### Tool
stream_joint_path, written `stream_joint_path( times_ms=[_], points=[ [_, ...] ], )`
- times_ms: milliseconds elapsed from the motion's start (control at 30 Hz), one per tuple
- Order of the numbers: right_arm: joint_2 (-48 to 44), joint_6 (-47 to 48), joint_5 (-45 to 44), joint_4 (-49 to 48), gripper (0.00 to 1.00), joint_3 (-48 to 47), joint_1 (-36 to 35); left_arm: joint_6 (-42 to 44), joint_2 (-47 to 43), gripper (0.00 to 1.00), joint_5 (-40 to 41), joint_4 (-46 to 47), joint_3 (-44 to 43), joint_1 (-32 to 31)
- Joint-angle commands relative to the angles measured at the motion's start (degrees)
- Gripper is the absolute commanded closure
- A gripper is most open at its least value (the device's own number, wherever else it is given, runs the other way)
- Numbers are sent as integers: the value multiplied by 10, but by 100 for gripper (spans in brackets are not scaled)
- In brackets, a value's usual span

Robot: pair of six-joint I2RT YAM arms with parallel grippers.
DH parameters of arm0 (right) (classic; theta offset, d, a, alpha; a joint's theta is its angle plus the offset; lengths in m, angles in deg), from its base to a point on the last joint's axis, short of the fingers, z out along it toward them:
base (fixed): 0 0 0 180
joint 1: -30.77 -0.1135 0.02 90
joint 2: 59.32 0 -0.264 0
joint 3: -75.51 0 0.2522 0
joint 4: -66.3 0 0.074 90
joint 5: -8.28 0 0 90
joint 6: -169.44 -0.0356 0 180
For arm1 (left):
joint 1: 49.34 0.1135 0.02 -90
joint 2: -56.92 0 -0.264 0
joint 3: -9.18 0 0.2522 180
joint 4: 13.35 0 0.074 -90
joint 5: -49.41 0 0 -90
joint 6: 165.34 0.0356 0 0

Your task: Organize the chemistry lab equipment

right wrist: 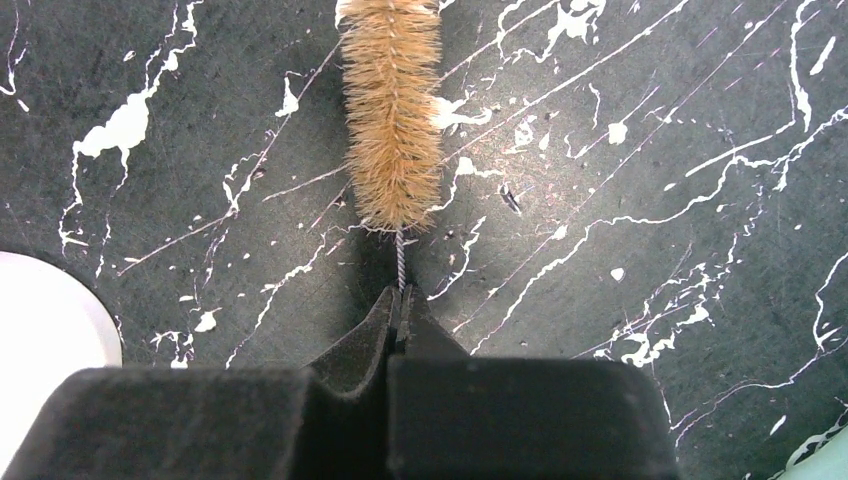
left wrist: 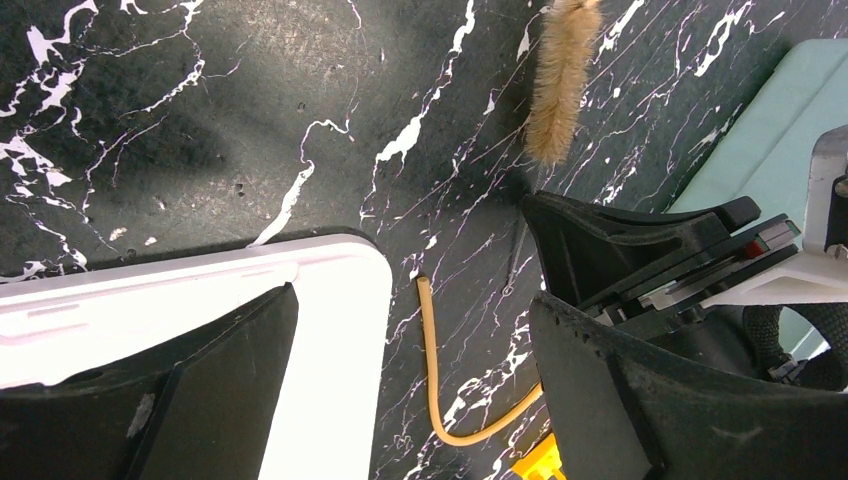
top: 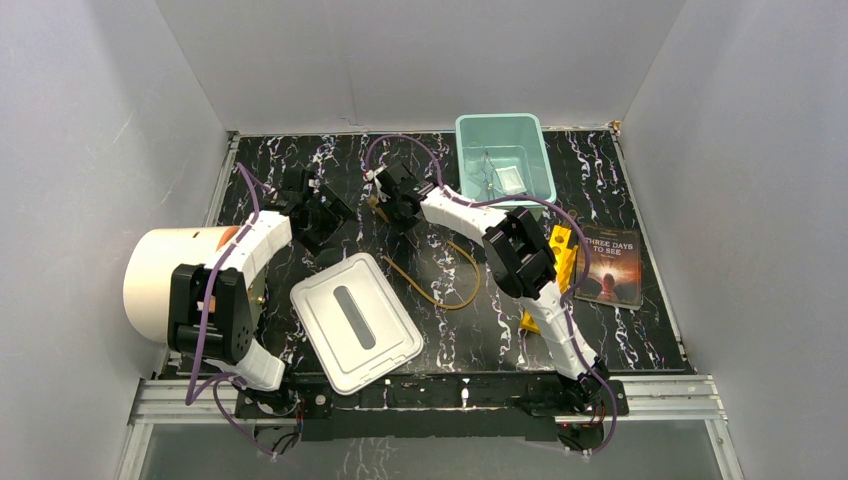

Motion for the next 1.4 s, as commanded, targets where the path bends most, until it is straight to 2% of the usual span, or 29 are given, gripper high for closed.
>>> stream_joint_path(
  times_ms=[0,167,300,567,633,700,800,933,1167,1367],
  points=[
    [-34,-5,18,4,100,-11,-3,17,-22,15,0,-10,-31,4],
    [-88,-9,22,1,100,-5,-4,45,-32,15,-19,9,-47,5],
    [-139,-12,8,-13,100,25,-3,31,-29,16,-126,68,-69,23],
    [-238,-24,-23,-46,100,99,17,32,-30,16,-182,104,-125,24],
    [-269,-22,-44,-76,100,137,27,39,-37,16,-252,156,-122,24],
    [-299,-21,-63,-103,100,171,44,24,-41,16,-323,247,-108,24],
    [-335,-29,-64,-122,100,194,80,-8,-37,16,-384,336,-96,22],
    [-381,-30,-79,-141,100,214,122,-20,-40,16,-408,377,-82,18],
    [-417,-78,-85,-115,100,255,205,-14,-49,15,-413,375,-67,9],
    [-386,-129,-59,-81,100,267,245,-22,-41,15,-402,377,-54,-6]
  ],
)
